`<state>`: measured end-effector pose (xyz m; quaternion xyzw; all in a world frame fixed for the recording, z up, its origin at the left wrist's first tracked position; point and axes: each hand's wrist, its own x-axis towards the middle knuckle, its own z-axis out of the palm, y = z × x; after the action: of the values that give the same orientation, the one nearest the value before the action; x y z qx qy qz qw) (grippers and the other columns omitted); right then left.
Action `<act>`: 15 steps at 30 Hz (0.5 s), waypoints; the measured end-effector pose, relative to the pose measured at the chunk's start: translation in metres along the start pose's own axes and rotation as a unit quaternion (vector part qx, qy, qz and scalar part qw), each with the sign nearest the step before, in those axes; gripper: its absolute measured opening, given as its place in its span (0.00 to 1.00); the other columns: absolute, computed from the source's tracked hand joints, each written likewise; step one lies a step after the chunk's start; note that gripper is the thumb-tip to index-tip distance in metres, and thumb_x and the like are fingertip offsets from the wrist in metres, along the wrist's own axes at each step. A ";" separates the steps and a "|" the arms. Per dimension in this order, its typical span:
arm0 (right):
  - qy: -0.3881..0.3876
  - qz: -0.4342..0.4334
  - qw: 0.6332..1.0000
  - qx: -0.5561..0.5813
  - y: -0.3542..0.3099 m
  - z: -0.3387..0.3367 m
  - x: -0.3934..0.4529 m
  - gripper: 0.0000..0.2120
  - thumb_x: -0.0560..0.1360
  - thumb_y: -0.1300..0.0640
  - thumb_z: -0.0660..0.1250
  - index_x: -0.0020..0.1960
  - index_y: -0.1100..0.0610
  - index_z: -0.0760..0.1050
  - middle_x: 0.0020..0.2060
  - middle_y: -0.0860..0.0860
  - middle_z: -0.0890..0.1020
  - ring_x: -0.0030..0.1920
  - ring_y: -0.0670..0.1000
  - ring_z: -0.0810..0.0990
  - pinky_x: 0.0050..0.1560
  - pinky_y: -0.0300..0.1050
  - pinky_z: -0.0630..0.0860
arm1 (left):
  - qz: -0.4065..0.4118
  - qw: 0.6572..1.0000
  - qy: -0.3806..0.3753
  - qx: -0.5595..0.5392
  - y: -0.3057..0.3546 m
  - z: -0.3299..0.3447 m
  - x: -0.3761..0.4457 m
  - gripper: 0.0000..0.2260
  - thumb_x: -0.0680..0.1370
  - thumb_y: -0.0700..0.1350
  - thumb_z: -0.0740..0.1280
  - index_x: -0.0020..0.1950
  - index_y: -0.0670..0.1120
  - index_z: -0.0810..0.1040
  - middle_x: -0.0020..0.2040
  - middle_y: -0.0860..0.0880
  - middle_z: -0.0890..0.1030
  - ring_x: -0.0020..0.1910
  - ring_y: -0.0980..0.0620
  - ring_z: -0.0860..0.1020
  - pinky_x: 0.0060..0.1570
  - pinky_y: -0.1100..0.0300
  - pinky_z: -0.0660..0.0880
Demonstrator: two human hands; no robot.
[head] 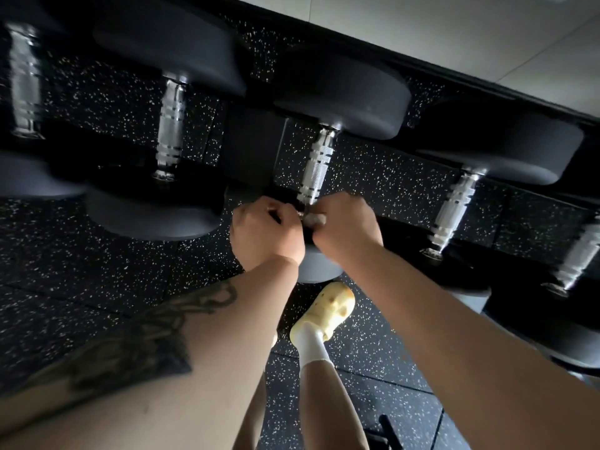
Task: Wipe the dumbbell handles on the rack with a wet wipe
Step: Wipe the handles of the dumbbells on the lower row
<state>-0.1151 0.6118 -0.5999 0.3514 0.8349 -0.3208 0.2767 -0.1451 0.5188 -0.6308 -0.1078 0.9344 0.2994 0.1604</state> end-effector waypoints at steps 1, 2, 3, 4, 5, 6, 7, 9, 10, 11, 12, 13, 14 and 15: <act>0.015 -0.039 0.999 0.000 -0.004 0.001 -0.008 0.09 0.74 0.56 0.64 0.49 0.49 0.81 0.39 0.53 0.81 0.41 0.54 0.80 0.37 0.43 0.78 | -0.002 1.000 -0.001 -0.004 0.000 0.000 0.001 0.19 0.66 0.52 0.55 0.48 0.50 0.81 0.49 0.47 0.77 0.50 0.43 0.76 0.47 0.54 0.71; 0.024 -0.081 0.996 -0.002 -0.007 0.002 -0.012 0.09 0.75 0.54 0.62 0.48 0.50 0.81 0.38 0.53 0.81 0.40 0.55 0.79 0.36 0.44 0.77 | 0.000 1.000 0.000 -0.013 -0.001 0.000 0.002 0.19 0.66 0.52 0.55 0.50 0.50 0.79 0.49 0.47 0.78 0.51 0.44 0.75 0.46 0.54 0.70; 0.022 -0.109 0.994 0.003 -0.008 0.003 -0.013 0.10 0.75 0.53 0.61 0.47 0.49 0.81 0.38 0.54 0.80 0.41 0.55 0.79 0.37 0.45 0.77 | 0.005 1.000 0.005 -0.025 -0.002 0.000 0.002 0.20 0.66 0.51 0.55 0.52 0.48 0.78 0.50 0.47 0.78 0.53 0.44 0.75 0.46 0.54 0.69; 0.003 -0.129 0.992 -0.001 -0.007 0.003 -0.011 0.11 0.75 0.55 0.60 0.49 0.48 0.81 0.39 0.53 0.80 0.42 0.56 0.79 0.39 0.45 0.77 | 0.012 0.999 0.013 -0.037 -0.002 0.000 0.002 0.20 0.66 0.51 0.55 0.54 0.47 0.76 0.51 0.47 0.78 0.54 0.45 0.74 0.45 0.55 0.68; -0.017 -0.148 0.989 -0.024 -0.006 0.002 -0.007 0.12 0.75 0.58 0.60 0.51 0.46 0.80 0.40 0.53 0.80 0.45 0.56 0.79 0.42 0.46 0.77 | 0.018 0.998 0.021 -0.048 -0.003 0.001 0.001 0.20 0.67 0.50 0.56 0.55 0.46 0.75 0.52 0.48 0.77 0.55 0.45 0.73 0.44 0.56 0.66; -0.030 -0.175 0.981 -0.071 -0.005 0.001 -0.001 0.15 0.75 0.60 0.60 0.53 0.45 0.79 0.42 0.52 0.80 0.49 0.56 0.79 0.48 0.46 0.76 | 0.018 0.998 0.028 -0.057 -0.004 0.001 0.001 0.20 0.67 0.50 0.56 0.56 0.46 0.73 0.53 0.48 0.77 0.55 0.46 0.72 0.44 0.57 0.65; -0.031 -0.219 0.964 -0.145 -0.007 0.000 0.005 0.16 0.75 0.62 0.60 0.54 0.46 0.79 0.45 0.52 0.81 0.55 0.56 0.77 0.56 0.47 0.72 | 0.013 0.997 0.035 -0.068 -0.004 0.001 0.001 0.20 0.67 0.49 0.56 0.57 0.46 0.73 0.53 0.48 0.77 0.54 0.46 0.72 0.43 0.57 0.64; 0.000 -0.347 0.887 -0.305 -0.012 -0.005 0.016 0.13 0.75 0.64 0.59 0.50 0.52 0.80 0.45 0.51 0.83 0.61 0.56 0.74 0.71 0.48 0.59 | 0.008 0.995 0.045 -0.087 -0.004 0.001 0.000 0.20 0.66 0.49 0.56 0.57 0.46 0.72 0.54 0.48 0.77 0.54 0.45 0.72 0.43 0.57 0.64; 0.013 -0.390 0.846 -0.363 -0.016 -0.009 0.024 0.11 0.76 0.62 0.60 0.47 0.53 0.80 0.45 0.51 0.84 0.61 0.55 0.75 0.73 0.50 0.55 | 0.012 0.995 0.047 -0.090 -0.004 0.001 0.000 0.20 0.66 0.49 0.56 0.56 0.46 0.72 0.54 0.48 0.77 0.54 0.46 0.72 0.44 0.57 0.65; 0.022 -0.409 0.822 -0.396 -0.020 -0.015 0.034 0.11 0.76 0.61 0.60 0.47 0.52 0.81 0.46 0.50 0.84 0.60 0.53 0.76 0.73 0.51 0.53 | 0.018 0.995 0.046 -0.088 -0.004 0.001 0.000 0.20 0.67 0.48 0.56 0.56 0.46 0.73 0.54 0.48 0.77 0.54 0.46 0.73 0.44 0.57 0.66; 0.032 -0.406 0.812 -0.418 -0.023 -0.022 0.044 0.11 0.75 0.60 0.62 0.49 0.51 0.81 0.48 0.48 0.84 0.59 0.52 0.77 0.73 0.50 0.53 | 0.021 0.995 0.041 -0.086 -0.006 0.002 0.001 0.19 0.68 0.48 0.56 0.56 0.45 0.73 0.54 0.48 0.77 0.54 0.45 0.73 0.45 0.56 0.66; 0.050 -0.383 0.821 -0.422 -0.027 -0.029 0.052 0.12 0.74 0.61 0.63 0.52 0.49 0.81 0.49 0.48 0.84 0.58 0.51 0.78 0.72 0.50 0.55 | 0.022 0.996 0.035 -0.085 -0.006 0.003 0.002 0.18 0.69 0.47 0.57 0.56 0.45 0.74 0.54 0.47 0.77 0.55 0.45 0.73 0.45 0.56 0.66; 0.069 -0.349 0.838 -0.413 -0.030 -0.034 0.056 0.14 0.73 0.62 0.64 0.53 0.49 0.80 0.51 0.49 0.83 0.58 0.52 0.77 0.71 0.49 0.58 | 0.019 0.996 0.030 -0.082 -0.006 0.003 0.002 0.17 0.69 0.47 0.57 0.56 0.45 0.74 0.53 0.47 0.77 0.55 0.46 0.72 0.44 0.57 0.65; 0.089 -0.320 0.852 -0.404 -0.033 -0.035 0.057 0.14 0.73 0.63 0.64 0.54 0.50 0.80 0.51 0.50 0.83 0.59 0.53 0.76 0.69 0.49 0.62 | 0.016 0.997 0.027 -0.076 -0.005 0.003 0.002 0.18 0.69 0.47 0.56 0.55 0.45 0.75 0.53 0.47 0.78 0.55 0.46 0.72 0.45 0.58 0.64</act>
<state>-0.1827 0.6425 -0.6052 -0.0512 0.9783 0.0061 0.2007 -0.1445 0.5161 -0.6367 -0.1130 0.9143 0.3694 0.1215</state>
